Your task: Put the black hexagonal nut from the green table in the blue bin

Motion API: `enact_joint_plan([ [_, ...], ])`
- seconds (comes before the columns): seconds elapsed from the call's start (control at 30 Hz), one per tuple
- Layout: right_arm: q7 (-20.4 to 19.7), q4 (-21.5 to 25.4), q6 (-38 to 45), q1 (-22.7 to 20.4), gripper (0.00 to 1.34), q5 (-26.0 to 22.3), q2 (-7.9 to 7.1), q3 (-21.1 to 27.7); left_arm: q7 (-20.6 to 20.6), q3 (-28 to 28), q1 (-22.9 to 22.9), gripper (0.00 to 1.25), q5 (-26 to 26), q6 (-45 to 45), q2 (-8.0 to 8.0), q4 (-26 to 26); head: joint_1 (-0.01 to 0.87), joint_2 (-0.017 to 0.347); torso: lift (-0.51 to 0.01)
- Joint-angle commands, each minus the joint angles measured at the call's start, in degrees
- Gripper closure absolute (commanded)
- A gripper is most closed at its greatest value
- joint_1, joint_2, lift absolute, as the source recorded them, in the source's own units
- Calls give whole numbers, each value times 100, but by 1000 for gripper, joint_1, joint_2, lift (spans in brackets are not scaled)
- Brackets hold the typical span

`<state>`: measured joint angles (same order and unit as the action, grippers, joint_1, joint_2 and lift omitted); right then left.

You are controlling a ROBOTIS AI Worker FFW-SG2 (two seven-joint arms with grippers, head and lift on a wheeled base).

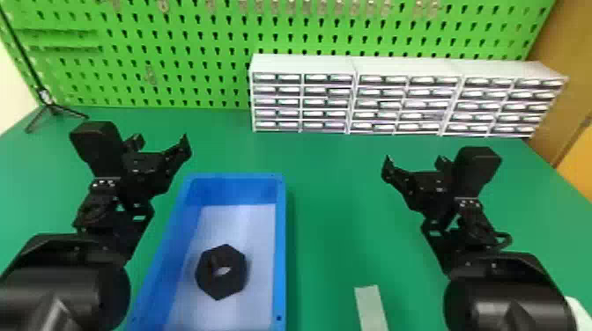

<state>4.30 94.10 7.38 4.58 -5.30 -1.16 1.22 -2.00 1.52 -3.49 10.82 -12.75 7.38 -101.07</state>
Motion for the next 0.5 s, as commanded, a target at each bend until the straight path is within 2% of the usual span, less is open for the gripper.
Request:
enact_joint_plan([
  [0.0,0,-5,0,-10,107,-15,2,9,-2,6,15,366,-44,-9,0,-9,686,28,-96],
  [0.47,0,-32,0,-63,107,-6,-51,45,-37,103,68,366,-159,-44,0,-9,686,28,-96],
])
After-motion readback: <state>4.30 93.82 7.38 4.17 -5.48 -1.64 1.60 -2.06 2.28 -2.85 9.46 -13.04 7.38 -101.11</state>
